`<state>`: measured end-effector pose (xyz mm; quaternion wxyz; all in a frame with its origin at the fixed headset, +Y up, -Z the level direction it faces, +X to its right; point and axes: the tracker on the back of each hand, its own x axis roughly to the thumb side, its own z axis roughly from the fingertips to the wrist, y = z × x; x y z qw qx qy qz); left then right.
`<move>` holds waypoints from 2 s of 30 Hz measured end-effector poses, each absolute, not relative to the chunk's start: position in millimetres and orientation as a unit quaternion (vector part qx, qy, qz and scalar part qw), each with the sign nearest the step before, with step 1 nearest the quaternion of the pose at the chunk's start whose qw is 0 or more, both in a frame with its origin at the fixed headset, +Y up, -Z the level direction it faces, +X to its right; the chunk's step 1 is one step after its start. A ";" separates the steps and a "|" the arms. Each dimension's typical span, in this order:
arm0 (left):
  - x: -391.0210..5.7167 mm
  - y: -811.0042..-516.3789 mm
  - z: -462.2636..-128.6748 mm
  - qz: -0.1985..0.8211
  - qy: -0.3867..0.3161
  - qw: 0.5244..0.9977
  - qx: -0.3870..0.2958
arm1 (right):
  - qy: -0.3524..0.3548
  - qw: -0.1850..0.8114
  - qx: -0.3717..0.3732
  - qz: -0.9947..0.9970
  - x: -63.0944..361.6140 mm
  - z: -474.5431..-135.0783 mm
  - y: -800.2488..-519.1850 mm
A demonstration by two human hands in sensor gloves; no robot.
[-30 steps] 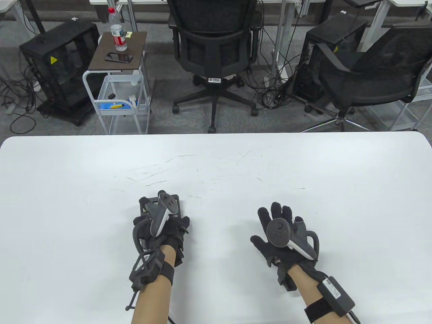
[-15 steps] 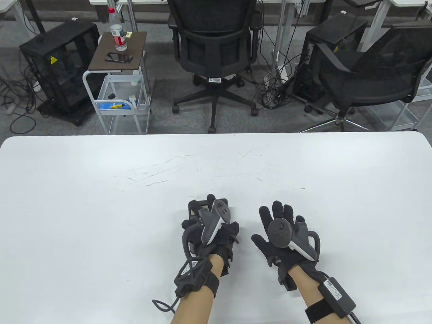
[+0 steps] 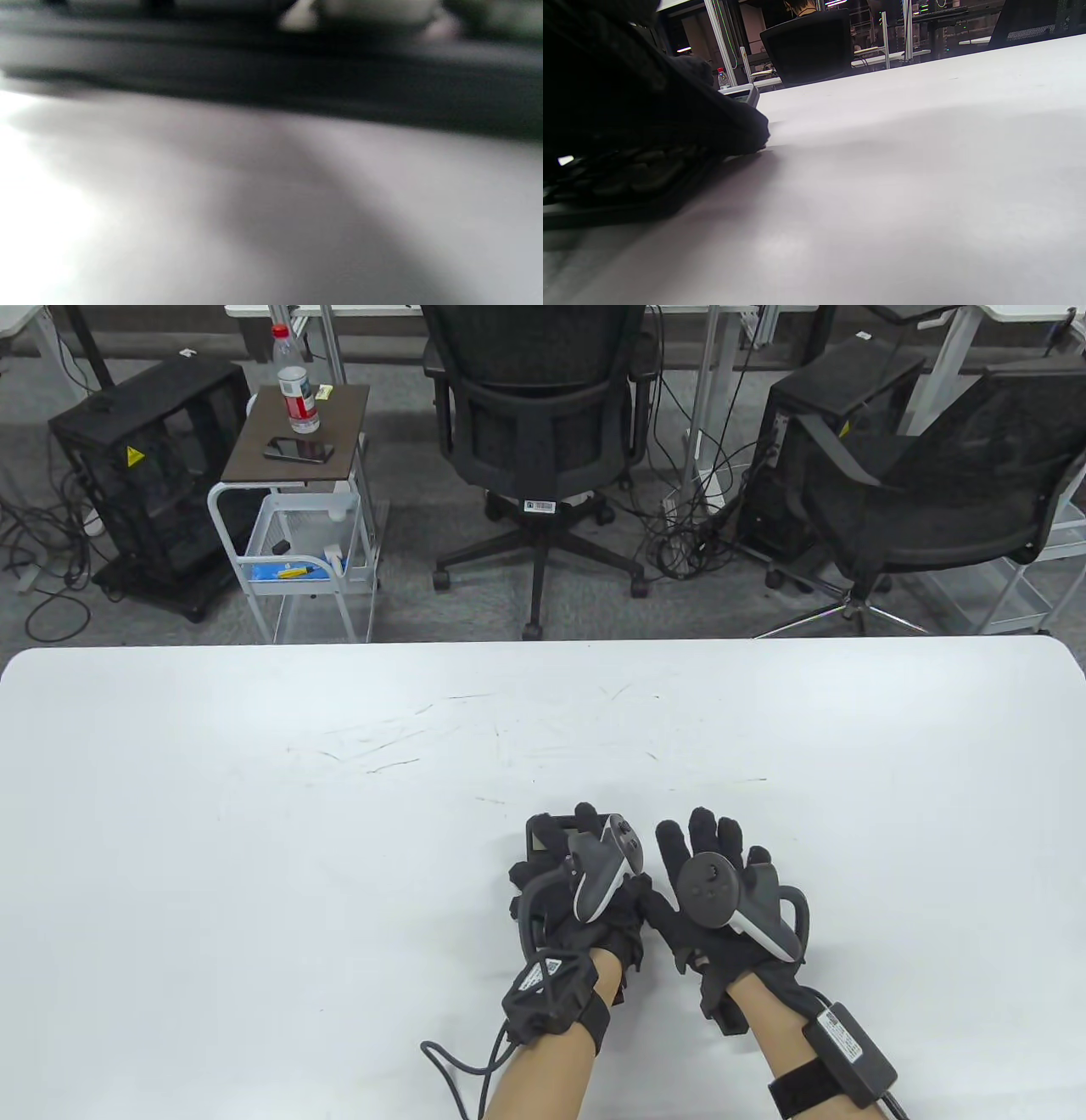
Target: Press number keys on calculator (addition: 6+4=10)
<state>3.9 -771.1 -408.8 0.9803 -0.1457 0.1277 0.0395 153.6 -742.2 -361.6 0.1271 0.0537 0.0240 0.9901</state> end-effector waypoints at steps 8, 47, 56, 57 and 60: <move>-8.6 -765.8 -405.8 0.065 0.115 0.979 -0.158 | 0.027 0.131 0.056 0.989 152.5 -361.0 -742.3; -176.9 -730.1 -349.4 0.115 -0.025 0.993 -0.011 | 0.073 0.111 0.126 0.983 107.7 -358.0 -763.7; -174.3 -732.8 -348.9 0.105 -0.029 0.994 -0.011 | 0.097 0.092 0.153 0.979 91.4 -353.8 -770.5; -174.4 -732.7 -348.9 0.106 -0.029 0.994 -0.011 | 0.099 0.091 0.154 0.979 90.7 -353.6 -771.3; -175.1 -733.5 -349.2 0.106 -0.026 0.994 -0.017 | 0.100 0.088 0.155 0.979 89.4 -352.6 -772.3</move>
